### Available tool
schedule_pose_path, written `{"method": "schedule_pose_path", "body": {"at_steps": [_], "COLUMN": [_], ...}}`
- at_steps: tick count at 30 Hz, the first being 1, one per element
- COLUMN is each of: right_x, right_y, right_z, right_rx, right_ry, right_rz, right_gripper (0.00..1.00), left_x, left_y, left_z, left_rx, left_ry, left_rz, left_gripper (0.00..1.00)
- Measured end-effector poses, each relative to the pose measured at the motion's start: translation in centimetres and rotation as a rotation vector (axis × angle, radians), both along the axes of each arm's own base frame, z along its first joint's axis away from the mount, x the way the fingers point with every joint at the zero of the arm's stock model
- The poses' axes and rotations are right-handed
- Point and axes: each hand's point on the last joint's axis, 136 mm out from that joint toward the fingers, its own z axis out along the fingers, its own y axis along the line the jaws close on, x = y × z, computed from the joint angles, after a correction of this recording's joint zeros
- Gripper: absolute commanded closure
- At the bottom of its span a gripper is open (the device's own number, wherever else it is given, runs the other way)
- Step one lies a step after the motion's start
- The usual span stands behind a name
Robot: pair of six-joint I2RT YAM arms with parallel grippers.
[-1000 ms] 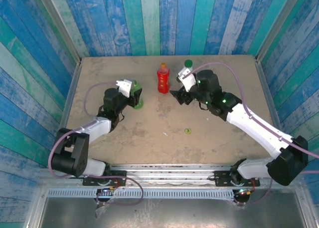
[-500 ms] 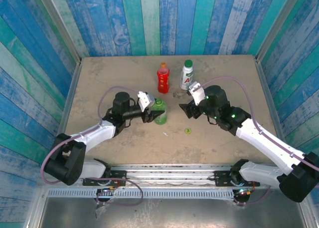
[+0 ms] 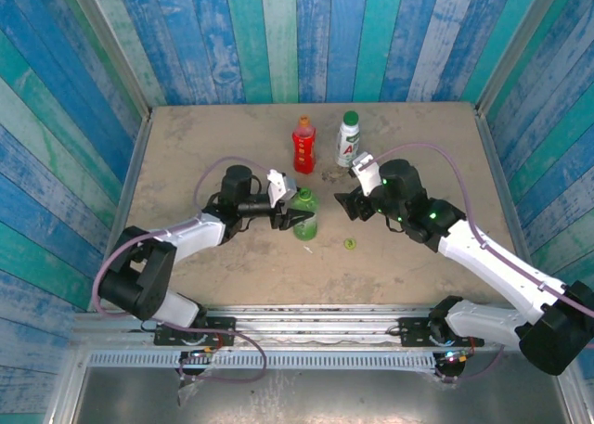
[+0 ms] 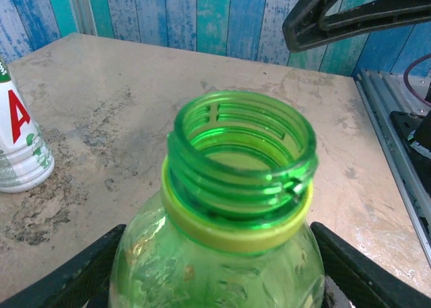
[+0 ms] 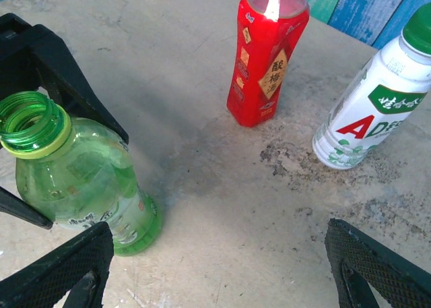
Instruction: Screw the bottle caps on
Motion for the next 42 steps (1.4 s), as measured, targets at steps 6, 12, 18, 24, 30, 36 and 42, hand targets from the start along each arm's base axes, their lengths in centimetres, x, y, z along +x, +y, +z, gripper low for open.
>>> {"method": "schedule_pose_path", "body": {"at_steps": [6, 12, 18, 24, 30, 36, 42], "right_x": [0.0, 0.1, 0.1, 0.1, 0.2, 0.2, 0.2], "right_y": [0.0, 0.0, 0.0, 0.1, 0.1, 0.1, 0.1], "right_z": [0.0, -0.1, -0.2, -0.5, -0.6, -0.8, -0.8], "right_rx": [-0.001, -0.003, -0.005, -0.009, -0.012, -0.014, -0.015], "right_ry": [-0.001, 0.002, 0.004, 0.010, 0.014, 0.017, 0.017], "right_rz": [-0.002, -0.002, -0.002, -0.003, -0.003, -0.003, -0.004], "right_gripper": [0.16, 0.16, 0.16, 0.16, 0.16, 0.16, 0.16], "left_x": [0.2, 0.0, -0.5, -0.2, -0.4, -0.1, 0.0], "left_y": [0.1, 0.7, 1.1, 0.9, 0.0, -0.4, -0.4], "left_z": [-0.3, -1.0, -2.2, -2.7, -2.6, -2.9, -2.9], "left_rx": [-0.011, -0.092, -0.183, -0.247, -0.257, -0.262, -0.263], "left_ry": [-0.006, 0.005, 0.014, -0.020, -0.068, -0.094, -0.102], "left_rz": [0.023, 0.088, 0.111, 0.122, 0.110, 0.109, 0.108], "left_gripper": [0.05, 0.01, 0.04, 0.11, 0.19, 0.29, 0.39]}}
